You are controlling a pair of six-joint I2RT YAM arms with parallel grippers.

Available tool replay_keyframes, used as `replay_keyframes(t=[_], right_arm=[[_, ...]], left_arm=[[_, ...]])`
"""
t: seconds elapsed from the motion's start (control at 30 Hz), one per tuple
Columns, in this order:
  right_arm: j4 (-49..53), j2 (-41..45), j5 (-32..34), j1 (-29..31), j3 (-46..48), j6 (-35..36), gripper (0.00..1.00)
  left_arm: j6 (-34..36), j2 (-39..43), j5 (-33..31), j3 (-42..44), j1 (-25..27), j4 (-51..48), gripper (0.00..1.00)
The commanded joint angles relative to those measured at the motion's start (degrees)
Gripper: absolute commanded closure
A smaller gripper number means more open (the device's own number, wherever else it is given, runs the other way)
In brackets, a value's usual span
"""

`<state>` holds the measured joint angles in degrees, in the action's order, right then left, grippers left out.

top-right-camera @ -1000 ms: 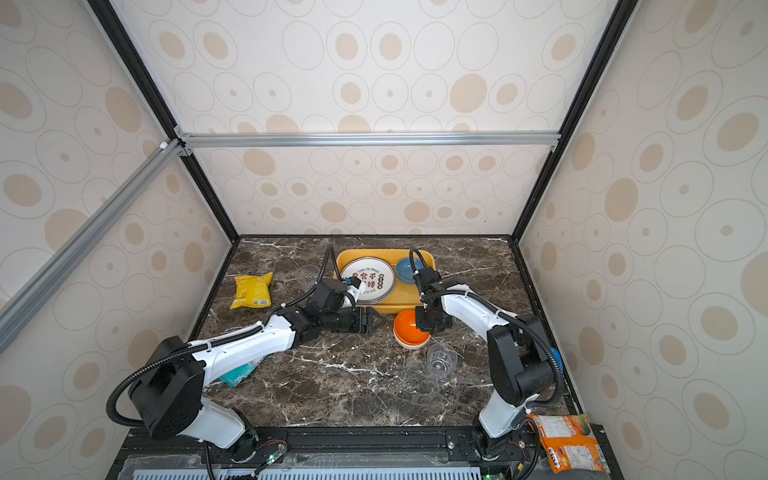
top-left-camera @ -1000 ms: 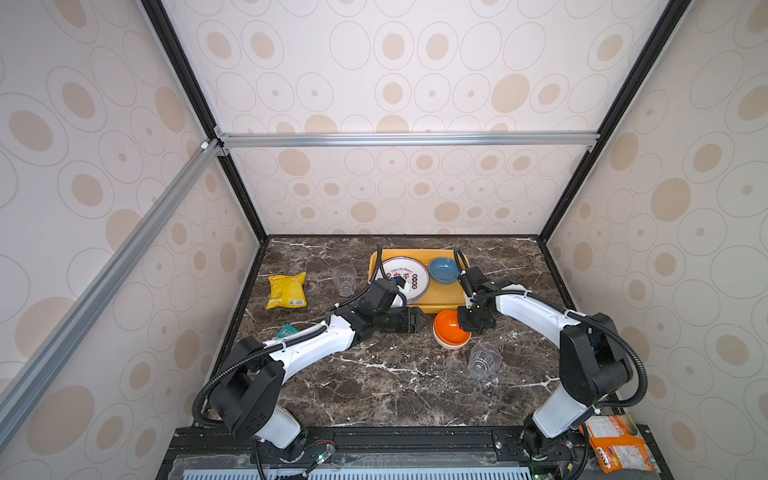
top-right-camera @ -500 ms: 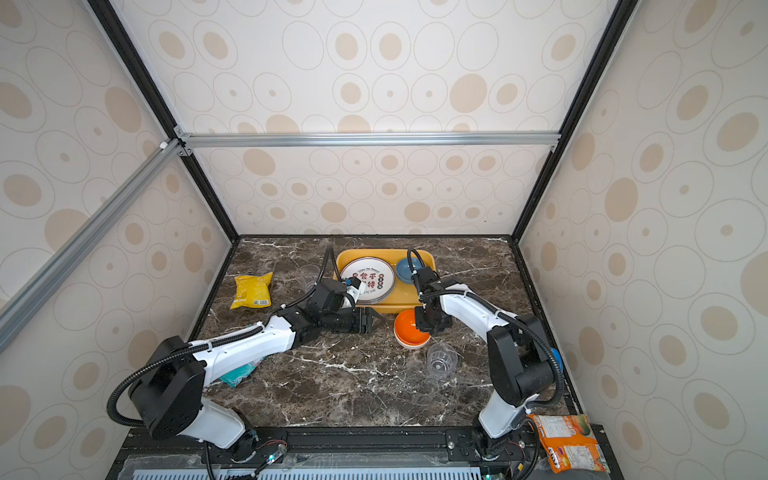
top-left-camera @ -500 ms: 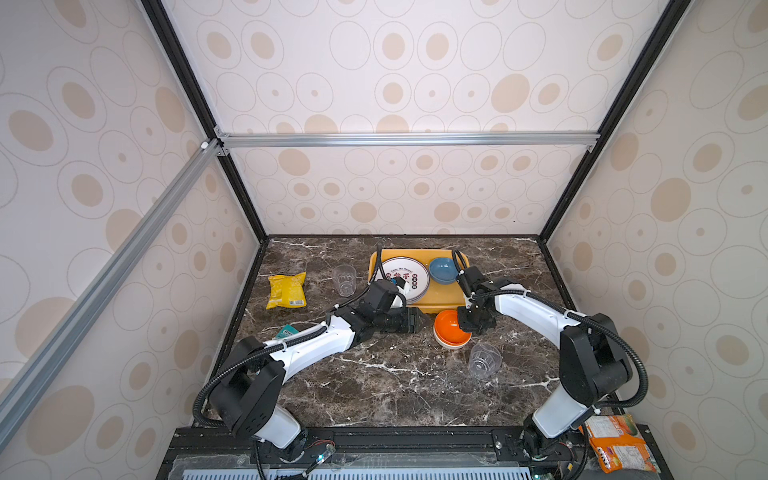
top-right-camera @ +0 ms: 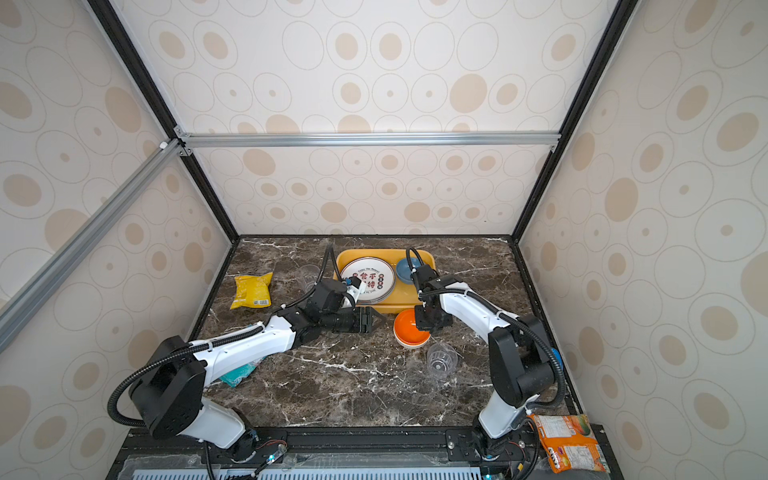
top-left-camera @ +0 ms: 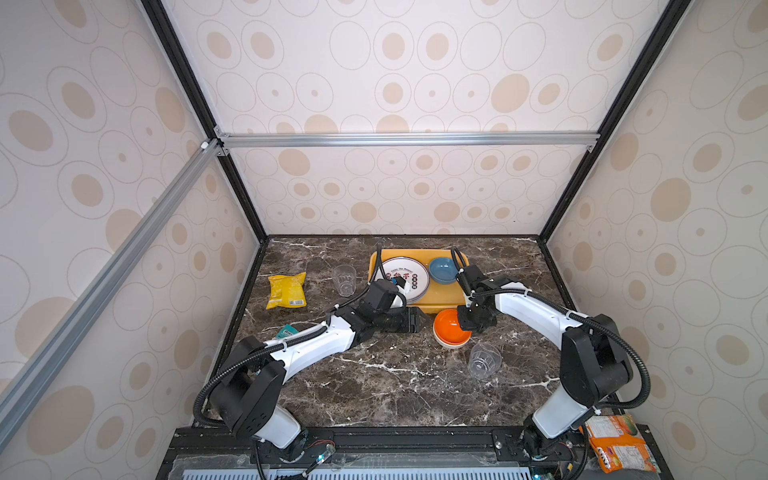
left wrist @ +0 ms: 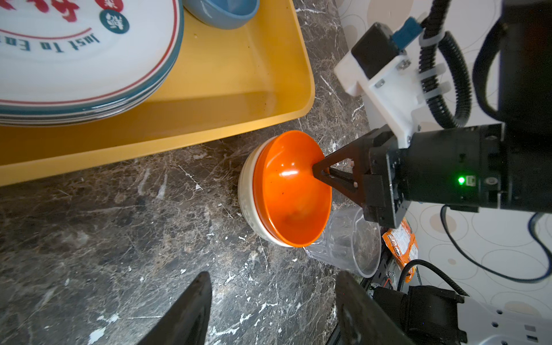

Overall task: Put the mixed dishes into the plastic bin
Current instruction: 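Pinch the rim of the orange bowl with the right gripper, then lift the orange bowl off the cream bowl with the right gripper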

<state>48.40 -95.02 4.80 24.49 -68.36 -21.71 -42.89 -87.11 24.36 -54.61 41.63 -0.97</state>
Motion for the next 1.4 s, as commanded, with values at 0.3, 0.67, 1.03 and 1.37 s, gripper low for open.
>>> replay_keyframes(t=[0.3, 0.67, 1.03, 1.37], right_arm=[[2.29, 1.97, 1.14, 0.57, -1.78, 0.45, 0.94], [2.31, 2.67, 0.06, 0.61, -2.22, 0.14, 1.00], [2.66, 4.77, -0.64, 0.64, -3.19, 0.18, 1.00], [4.34, 7.14, -0.59, 0.62, -4.75, 0.23, 1.00]], left_arm=[[-0.17, -0.69, 0.52, -0.06, 0.32, 0.88, 0.34], [-0.15, -0.25, 0.28, -0.05, 0.32, 0.68, 0.34], [0.18, 0.36, -0.22, -0.52, 0.36, 0.27, 0.33], [0.36, 2.17, -2.00, -0.86, 0.06, -0.30, 0.29]])
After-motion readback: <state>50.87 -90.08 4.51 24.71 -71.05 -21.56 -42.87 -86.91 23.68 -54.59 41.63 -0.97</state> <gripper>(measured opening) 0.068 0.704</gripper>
